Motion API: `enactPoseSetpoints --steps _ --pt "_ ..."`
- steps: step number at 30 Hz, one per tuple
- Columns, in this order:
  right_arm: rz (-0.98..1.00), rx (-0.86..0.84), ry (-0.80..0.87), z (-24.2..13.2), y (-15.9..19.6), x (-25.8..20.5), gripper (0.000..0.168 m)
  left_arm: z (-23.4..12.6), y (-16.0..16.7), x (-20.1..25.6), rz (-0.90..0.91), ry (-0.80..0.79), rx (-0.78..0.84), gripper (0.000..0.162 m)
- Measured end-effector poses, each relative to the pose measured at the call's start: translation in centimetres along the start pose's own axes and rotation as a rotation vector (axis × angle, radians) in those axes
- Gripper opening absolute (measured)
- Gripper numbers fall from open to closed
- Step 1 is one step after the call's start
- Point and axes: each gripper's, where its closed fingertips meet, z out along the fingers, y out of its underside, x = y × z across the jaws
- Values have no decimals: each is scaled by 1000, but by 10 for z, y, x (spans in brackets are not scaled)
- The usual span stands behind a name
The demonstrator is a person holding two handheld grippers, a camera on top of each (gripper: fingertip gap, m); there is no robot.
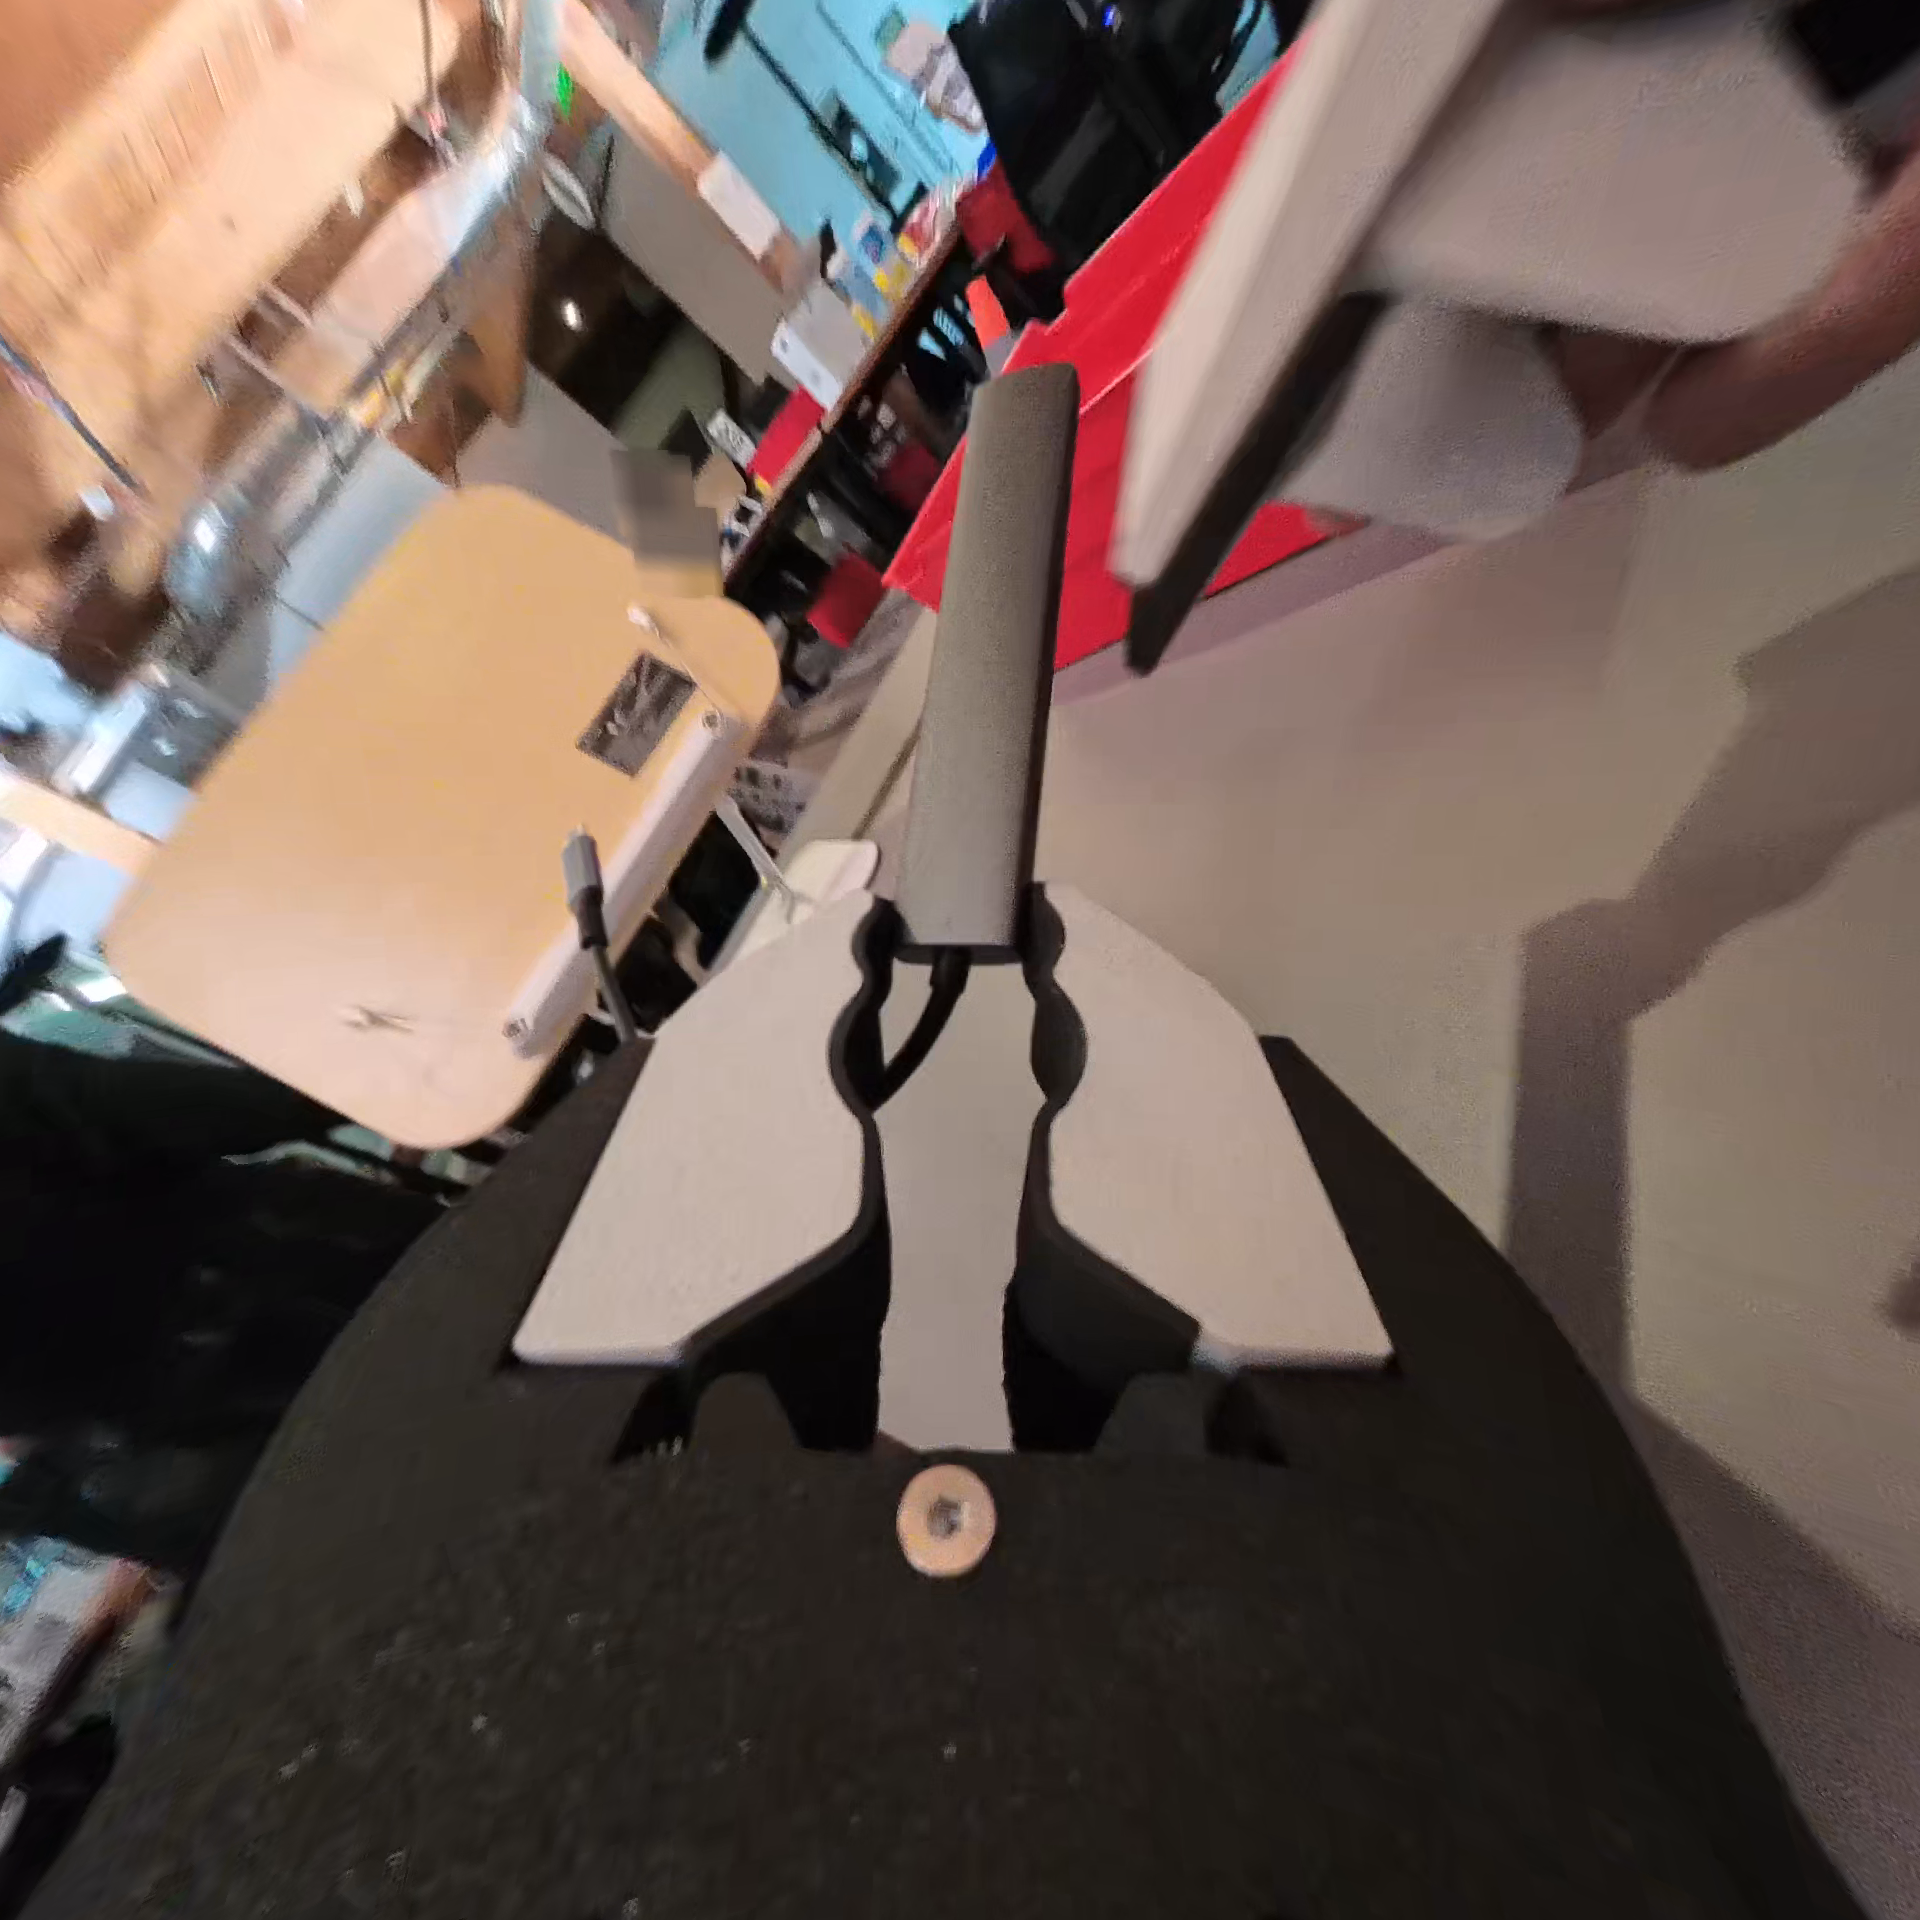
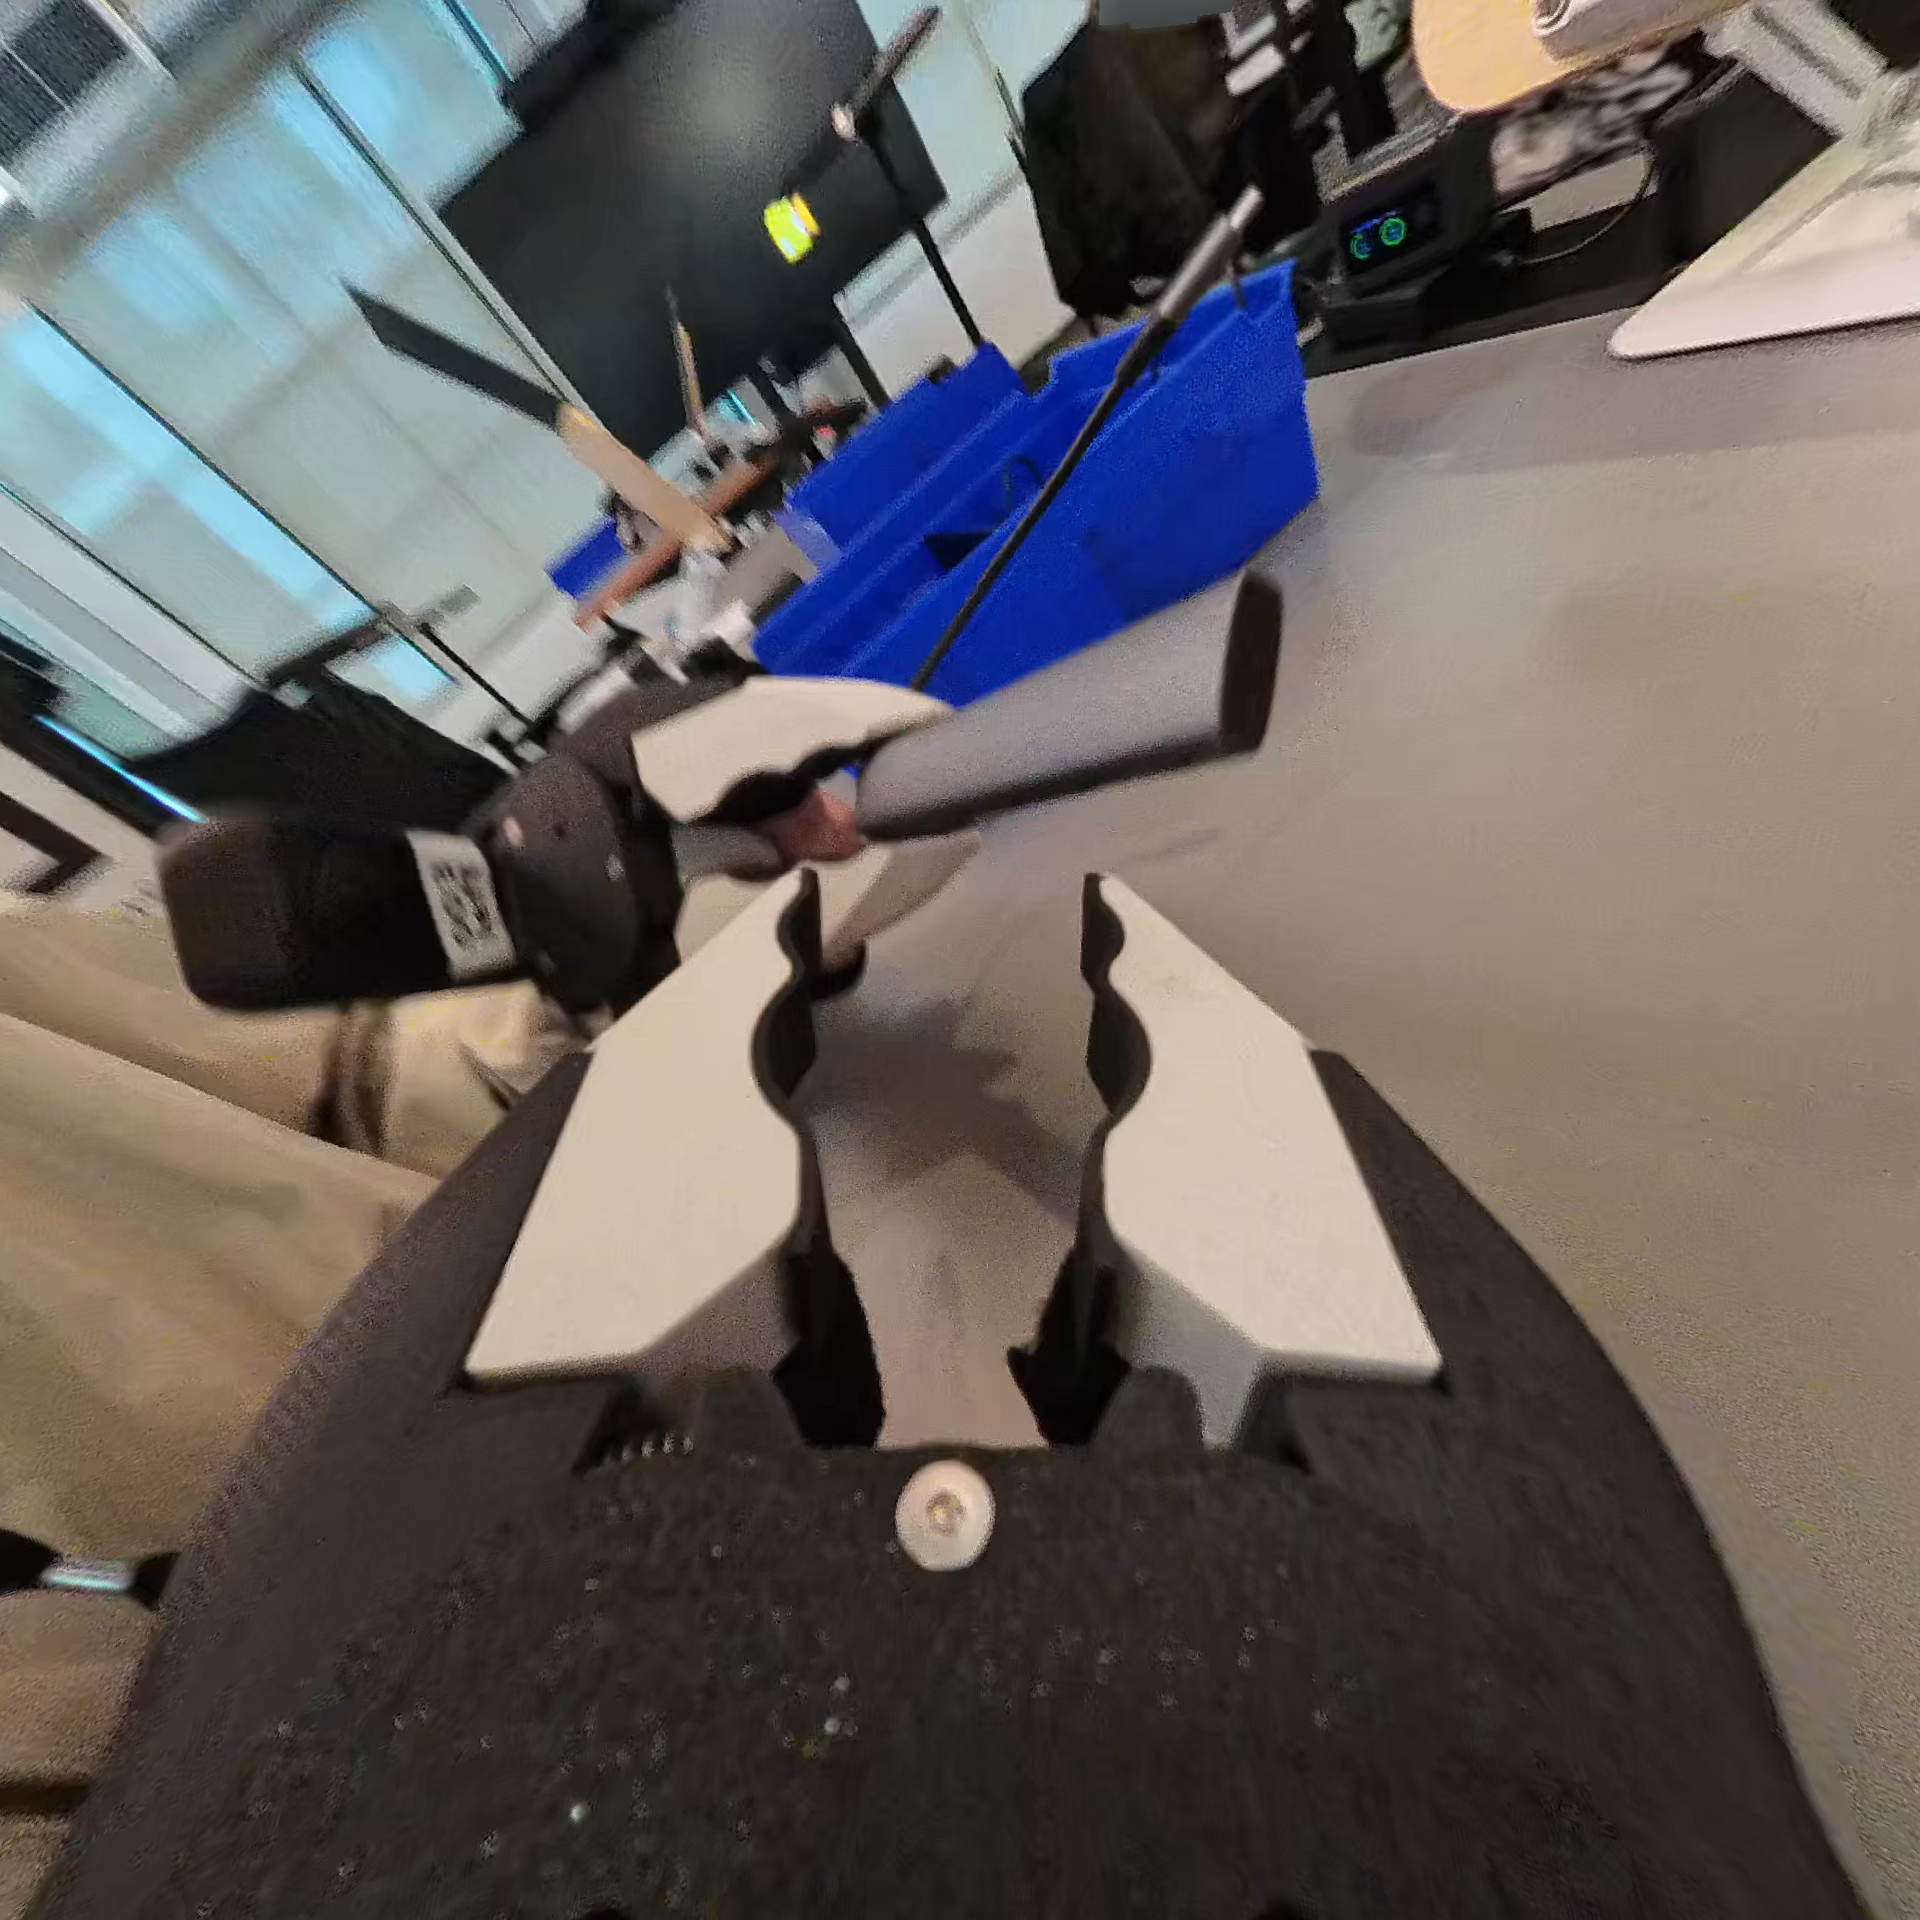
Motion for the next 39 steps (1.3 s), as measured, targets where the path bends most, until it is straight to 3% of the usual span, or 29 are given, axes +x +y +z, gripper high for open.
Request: enactPoseSetpoints --steps 5,10,13,17,21,23,29,32,34,39 --pt "136 105 -150 -18 -27 -6 34 -10 -12 4 129 -25 100 24" --pt "96 -89 -237 -34 -3 -13 22 -16 -13 8 224 6 175 24" --pt "75 -92 -262 -35 0 -19 9 -19 -16 17 302 23 221 24" --pt "52 -169 -201 -32 13 -10 8 -13 -3 21 296 35 135 25" --pt "5 -174 -72 -40 2 10 8 -12 -1 22 159 44 87 32" --pt "-59 -144 19 -57 -19 21 8 -19 1 23 43 88 64 37" --pt "-297 -149 550 -157 -116 102 8 -51 43 14 -379 114 -144 32" --pt "-239 -226 546 -193 -147 137 8 -71 62 16 -626 183 -183 32" --pt "-130 -273 452 -205 -157 157 8 -81 73 11 -731 187 -199 32" --pt "171 -468 414 -215 -150 235 8 -95 77 -3 -854 173 -170 31"
